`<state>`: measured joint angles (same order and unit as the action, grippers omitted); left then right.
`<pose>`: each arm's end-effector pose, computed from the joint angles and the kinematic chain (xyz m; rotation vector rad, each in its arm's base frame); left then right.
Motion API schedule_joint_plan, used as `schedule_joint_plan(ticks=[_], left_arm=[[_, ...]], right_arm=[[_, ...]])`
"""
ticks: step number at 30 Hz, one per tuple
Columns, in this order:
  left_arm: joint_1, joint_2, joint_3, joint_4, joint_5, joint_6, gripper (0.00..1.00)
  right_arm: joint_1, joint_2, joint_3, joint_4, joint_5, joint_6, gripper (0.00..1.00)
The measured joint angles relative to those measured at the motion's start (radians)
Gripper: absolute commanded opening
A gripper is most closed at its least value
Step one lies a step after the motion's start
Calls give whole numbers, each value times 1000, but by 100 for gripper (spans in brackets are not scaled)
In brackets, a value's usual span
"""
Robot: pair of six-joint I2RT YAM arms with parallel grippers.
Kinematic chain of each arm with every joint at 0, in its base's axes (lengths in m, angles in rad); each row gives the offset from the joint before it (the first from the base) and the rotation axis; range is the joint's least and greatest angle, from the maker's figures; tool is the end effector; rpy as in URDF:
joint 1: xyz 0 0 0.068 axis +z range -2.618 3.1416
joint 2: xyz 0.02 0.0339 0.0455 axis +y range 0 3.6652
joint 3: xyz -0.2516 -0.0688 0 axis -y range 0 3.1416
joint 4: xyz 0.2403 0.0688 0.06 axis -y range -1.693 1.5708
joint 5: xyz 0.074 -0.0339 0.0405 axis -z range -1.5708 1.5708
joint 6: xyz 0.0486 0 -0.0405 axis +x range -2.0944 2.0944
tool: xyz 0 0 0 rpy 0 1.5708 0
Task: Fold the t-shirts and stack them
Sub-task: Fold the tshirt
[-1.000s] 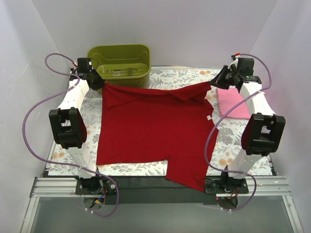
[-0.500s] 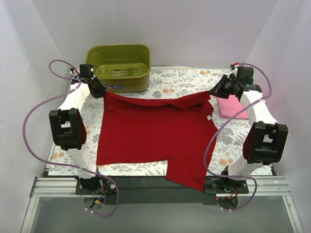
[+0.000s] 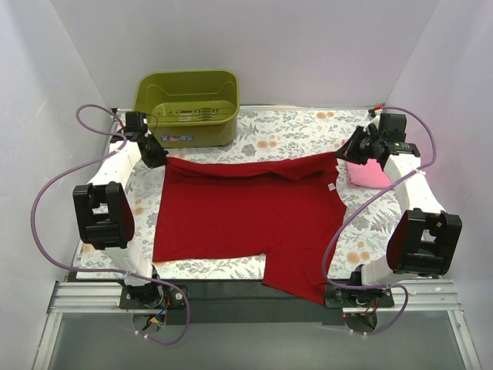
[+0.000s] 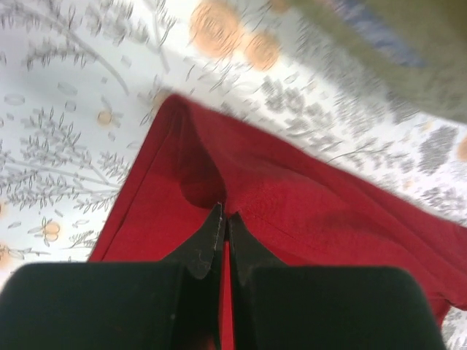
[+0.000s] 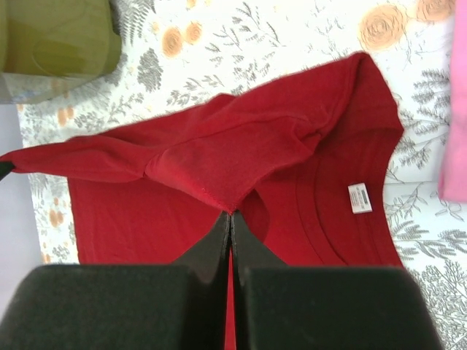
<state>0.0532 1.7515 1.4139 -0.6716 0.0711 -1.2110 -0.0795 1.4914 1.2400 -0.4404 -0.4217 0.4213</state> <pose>0.3767 0.0166 0.2344 -1.5528 2.1666 -0.4999 0.3394 -0.0071 0.2872 0.3400 2.2479 0.6580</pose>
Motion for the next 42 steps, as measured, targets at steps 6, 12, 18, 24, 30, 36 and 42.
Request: schedule_joint_plan(ticks=[6,12,18,24,30,36,42], left_arm=[[0,-6,-110,-1,2,2,0],[0,-6,-224,3,-3,-2,0],[0,-13,-360,23,3,-22,18],[5,-107,-432,79,6,-73,47],[35,-172,-485,144,4,-146,50],[46,-171,-489,175,13,-178,44],[46,-156,-490,191,26,-199,45]], right_arm=[[-6,-36,-111,-8,15,-12,1],[-7,-52,-234,-14,34,-35,1],[-15,-52,-305,-32,62,-59,1],[-18,-52,-305,-29,69,-64,1],[-18,-52,-300,-29,68,-69,1],[-18,-52,-294,-29,68,-74,1],[-18,-53,-294,-29,68,-78,1]])
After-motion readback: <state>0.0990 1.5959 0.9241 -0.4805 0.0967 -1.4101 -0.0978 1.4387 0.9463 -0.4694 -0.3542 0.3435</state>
